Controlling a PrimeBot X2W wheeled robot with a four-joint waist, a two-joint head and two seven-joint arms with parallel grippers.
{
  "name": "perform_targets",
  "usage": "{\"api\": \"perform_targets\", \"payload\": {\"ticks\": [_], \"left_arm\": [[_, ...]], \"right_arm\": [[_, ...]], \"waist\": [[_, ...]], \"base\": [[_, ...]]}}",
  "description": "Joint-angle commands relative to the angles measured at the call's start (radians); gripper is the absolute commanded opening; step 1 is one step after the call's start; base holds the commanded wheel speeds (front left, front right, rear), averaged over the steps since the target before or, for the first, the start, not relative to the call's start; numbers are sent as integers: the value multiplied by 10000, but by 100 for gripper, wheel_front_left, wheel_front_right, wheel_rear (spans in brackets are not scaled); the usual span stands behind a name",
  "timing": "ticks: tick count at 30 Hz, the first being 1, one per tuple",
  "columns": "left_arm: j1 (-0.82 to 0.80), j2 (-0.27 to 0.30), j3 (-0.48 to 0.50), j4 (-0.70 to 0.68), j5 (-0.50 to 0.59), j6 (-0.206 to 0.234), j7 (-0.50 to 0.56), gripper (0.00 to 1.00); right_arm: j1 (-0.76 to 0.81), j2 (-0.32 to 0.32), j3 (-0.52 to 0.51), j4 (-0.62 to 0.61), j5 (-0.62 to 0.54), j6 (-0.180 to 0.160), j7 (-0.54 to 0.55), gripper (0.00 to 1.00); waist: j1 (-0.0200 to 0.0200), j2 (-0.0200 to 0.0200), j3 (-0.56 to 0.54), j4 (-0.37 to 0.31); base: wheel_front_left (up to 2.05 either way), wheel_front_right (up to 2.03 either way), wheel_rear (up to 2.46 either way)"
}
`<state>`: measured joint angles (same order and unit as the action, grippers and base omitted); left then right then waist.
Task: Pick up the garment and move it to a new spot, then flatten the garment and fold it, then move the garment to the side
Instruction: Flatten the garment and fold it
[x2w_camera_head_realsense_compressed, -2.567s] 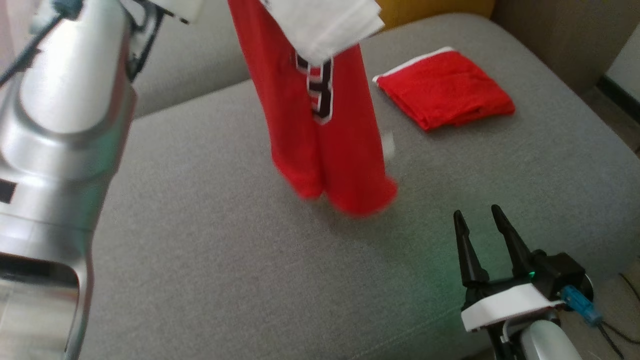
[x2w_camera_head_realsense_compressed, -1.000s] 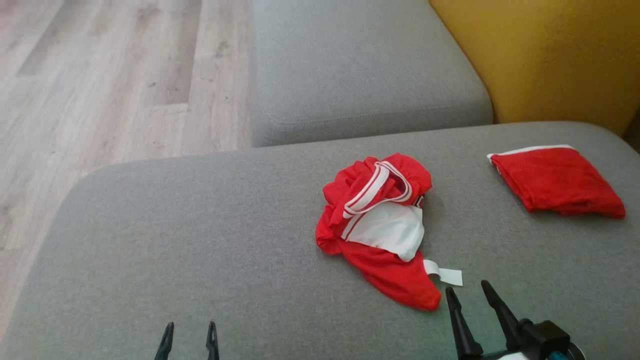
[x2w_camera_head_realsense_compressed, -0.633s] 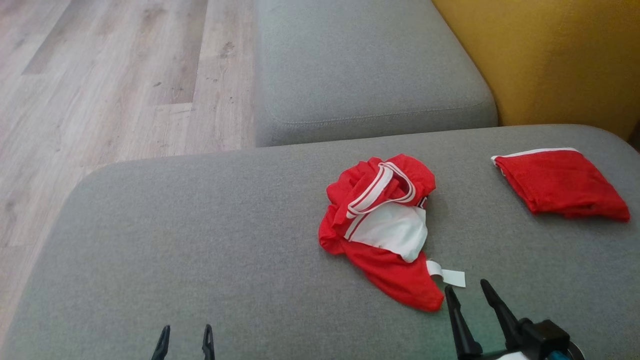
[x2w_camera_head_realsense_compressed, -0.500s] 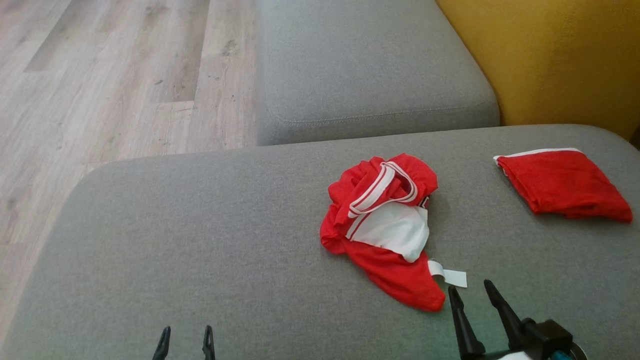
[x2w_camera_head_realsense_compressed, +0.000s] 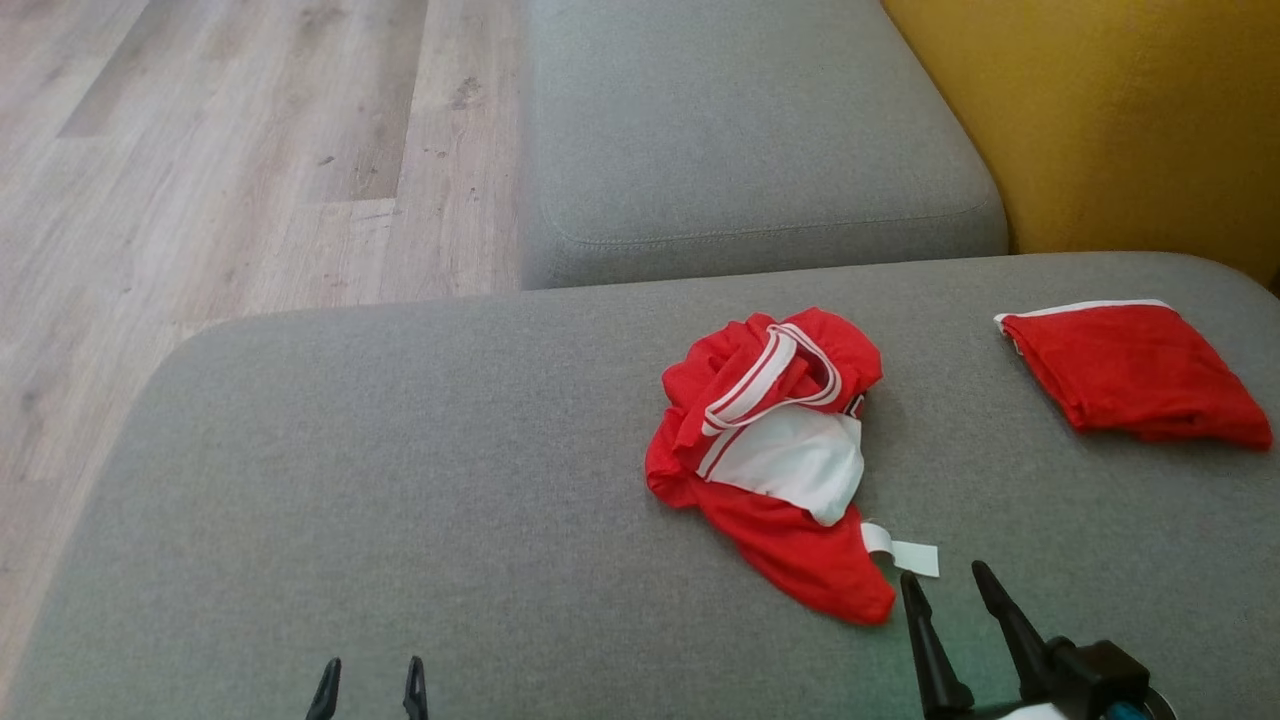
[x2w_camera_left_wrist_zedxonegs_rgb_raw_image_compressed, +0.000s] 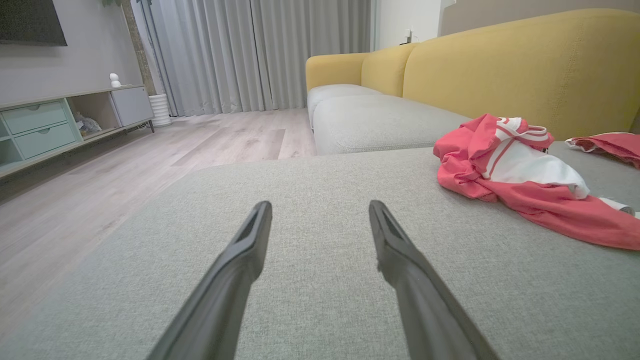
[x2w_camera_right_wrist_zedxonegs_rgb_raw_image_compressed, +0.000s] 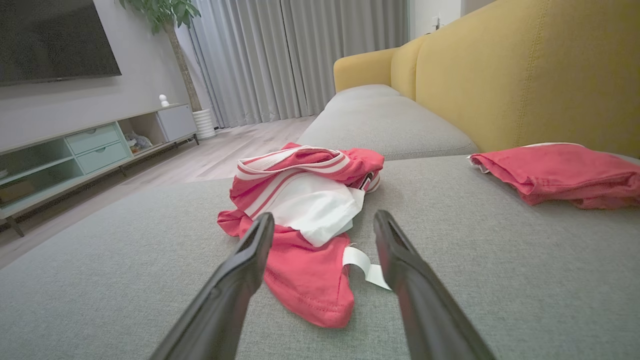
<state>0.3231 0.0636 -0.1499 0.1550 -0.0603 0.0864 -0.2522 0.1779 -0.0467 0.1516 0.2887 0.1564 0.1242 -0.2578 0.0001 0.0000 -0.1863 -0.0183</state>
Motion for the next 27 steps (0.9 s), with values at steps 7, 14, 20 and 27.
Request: {"api": "perform_targets", "payload": {"ticks": [7, 14, 20, 27], "left_arm": [[-524, -118, 511, -268, 142, -93, -95, 100], [-541, -125, 553, -222, 180, -154, -95, 100], [-902, -128, 313, -198, 350, -234, -95, 100], [-2581, -131, -675, 500, 380, -392, -95, 100]], "right_arm": [[-513, -36, 188, -220, 94, 65, -40, 100], [-498, -35, 191, -193, 142, 65, -40, 100], [-540, -35, 233, -268, 95, 65, -40, 100], [-824, -52, 388, -298, -40, 65, -40, 100]], "waist": [[-1, 0, -8, -31], [-1, 0, -72, -75], [-1, 0, 201, -172], [-1, 0, 1022, -589]], "base": [[0, 0, 0], [0, 0, 0], [0, 0, 0], [0, 0, 0]]}}
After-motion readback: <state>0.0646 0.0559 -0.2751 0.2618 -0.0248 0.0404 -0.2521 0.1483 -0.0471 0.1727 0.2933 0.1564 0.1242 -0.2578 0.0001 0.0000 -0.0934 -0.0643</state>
